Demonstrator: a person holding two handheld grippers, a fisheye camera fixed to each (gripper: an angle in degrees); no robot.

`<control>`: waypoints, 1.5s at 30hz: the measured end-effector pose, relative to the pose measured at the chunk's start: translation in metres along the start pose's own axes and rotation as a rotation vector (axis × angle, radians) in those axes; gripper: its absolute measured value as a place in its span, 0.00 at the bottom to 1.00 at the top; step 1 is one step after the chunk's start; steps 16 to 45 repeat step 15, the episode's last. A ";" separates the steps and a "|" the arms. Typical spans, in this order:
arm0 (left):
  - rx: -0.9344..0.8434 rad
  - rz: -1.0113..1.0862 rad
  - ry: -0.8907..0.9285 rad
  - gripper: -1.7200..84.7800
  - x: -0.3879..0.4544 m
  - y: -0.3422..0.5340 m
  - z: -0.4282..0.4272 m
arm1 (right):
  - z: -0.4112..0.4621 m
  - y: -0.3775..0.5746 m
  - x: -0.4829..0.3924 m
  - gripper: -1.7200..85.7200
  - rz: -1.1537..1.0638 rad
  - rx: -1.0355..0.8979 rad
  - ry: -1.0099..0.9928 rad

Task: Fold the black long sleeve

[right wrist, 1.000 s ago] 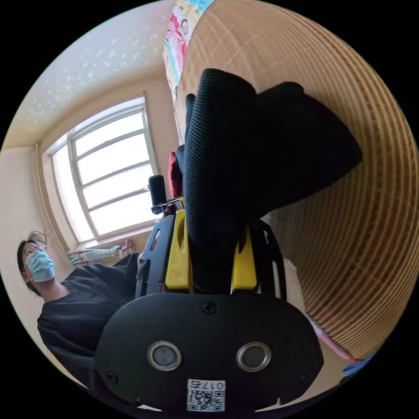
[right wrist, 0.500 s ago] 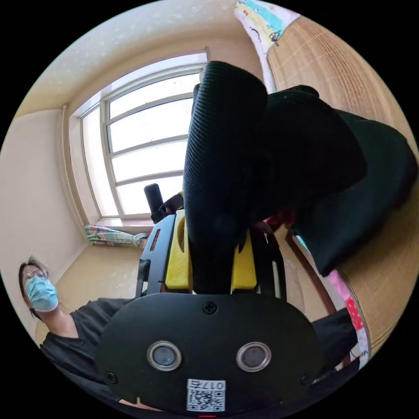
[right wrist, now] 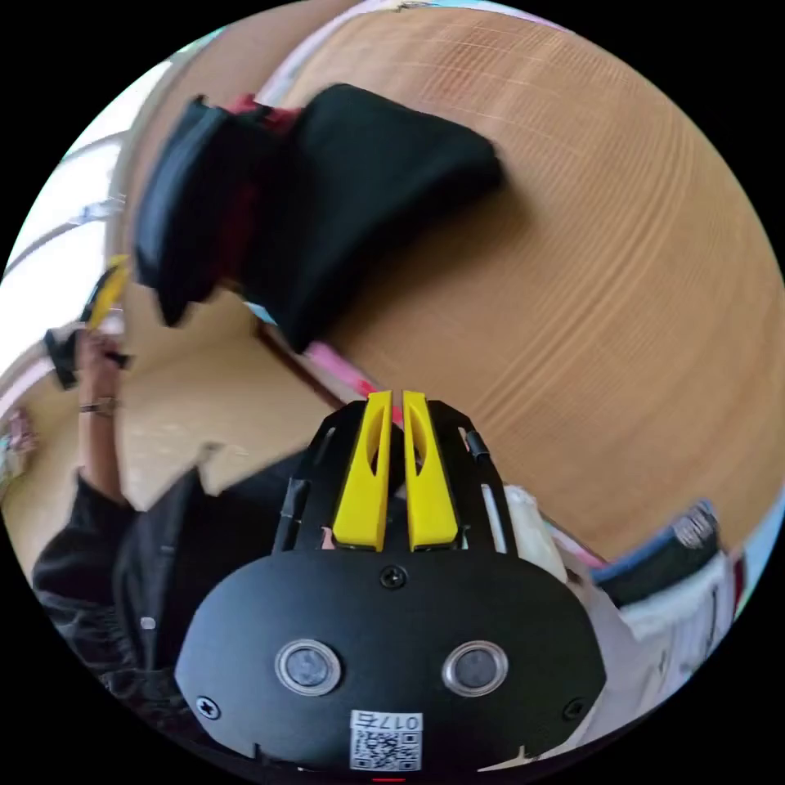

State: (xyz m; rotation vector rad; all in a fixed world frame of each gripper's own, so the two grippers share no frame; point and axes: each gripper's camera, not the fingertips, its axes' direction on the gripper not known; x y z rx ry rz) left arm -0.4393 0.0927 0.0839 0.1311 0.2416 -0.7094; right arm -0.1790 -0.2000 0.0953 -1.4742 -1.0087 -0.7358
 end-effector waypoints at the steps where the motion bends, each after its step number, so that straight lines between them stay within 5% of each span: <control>1: 0.032 -0.009 0.130 0.17 -0.004 0.025 -0.009 | -0.001 0.024 0.017 0.08 0.051 -0.046 0.163; 6: -0.097 0.005 0.535 0.16 0.029 0.098 0.020 | -0.026 0.096 0.053 0.05 0.242 -0.154 0.266; 15: -0.401 0.560 0.965 0.13 0.249 0.159 0.062 | -0.109 0.126 -0.026 0.03 0.187 0.038 0.119; 45: -0.401 0.560 0.965 0.13 0.249 0.159 0.062 | -0.109 0.126 -0.026 0.03 0.187 0.038 0.119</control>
